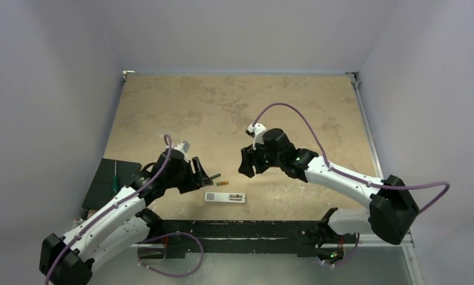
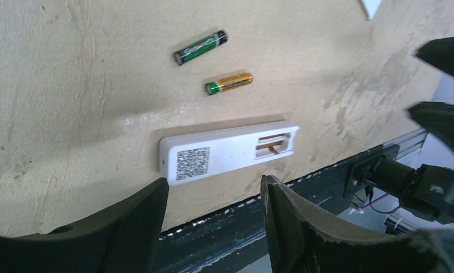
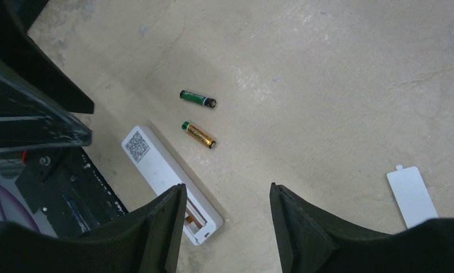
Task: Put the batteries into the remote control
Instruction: Pick up the battery from the center of the board.
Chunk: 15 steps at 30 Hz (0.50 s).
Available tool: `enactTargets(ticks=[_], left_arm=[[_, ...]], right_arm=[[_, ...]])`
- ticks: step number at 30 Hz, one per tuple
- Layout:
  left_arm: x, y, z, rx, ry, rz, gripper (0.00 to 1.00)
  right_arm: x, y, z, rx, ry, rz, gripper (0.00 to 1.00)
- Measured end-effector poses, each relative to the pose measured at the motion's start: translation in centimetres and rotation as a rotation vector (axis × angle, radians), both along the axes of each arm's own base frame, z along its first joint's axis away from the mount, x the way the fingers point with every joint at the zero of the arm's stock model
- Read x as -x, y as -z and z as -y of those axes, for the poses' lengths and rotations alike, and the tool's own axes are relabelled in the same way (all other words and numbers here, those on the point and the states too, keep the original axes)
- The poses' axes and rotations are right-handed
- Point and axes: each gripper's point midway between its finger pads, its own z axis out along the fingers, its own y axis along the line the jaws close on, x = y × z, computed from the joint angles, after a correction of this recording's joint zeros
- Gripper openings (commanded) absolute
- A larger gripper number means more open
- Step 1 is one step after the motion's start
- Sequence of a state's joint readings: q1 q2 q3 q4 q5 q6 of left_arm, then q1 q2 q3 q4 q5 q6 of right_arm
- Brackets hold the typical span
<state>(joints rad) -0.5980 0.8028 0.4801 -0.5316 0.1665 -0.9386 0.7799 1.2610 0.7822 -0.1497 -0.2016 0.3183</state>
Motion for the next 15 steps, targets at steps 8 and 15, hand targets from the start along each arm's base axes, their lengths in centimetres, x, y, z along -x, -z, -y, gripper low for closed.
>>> enactTargets(ticks=[8,15], left_arm=[[-1.5,-6.9,-0.5,0.009,0.006,0.183,0.6],[-1.5,-8.7,-1.2,-0.036,0.044,0.245,0.6]], right_arm=[[0.1,1.4,-2.1,0.129,-0.091,0.034,0.56],[0.4,3.3,-4.2,0.248,-0.189,0.058,0.53]])
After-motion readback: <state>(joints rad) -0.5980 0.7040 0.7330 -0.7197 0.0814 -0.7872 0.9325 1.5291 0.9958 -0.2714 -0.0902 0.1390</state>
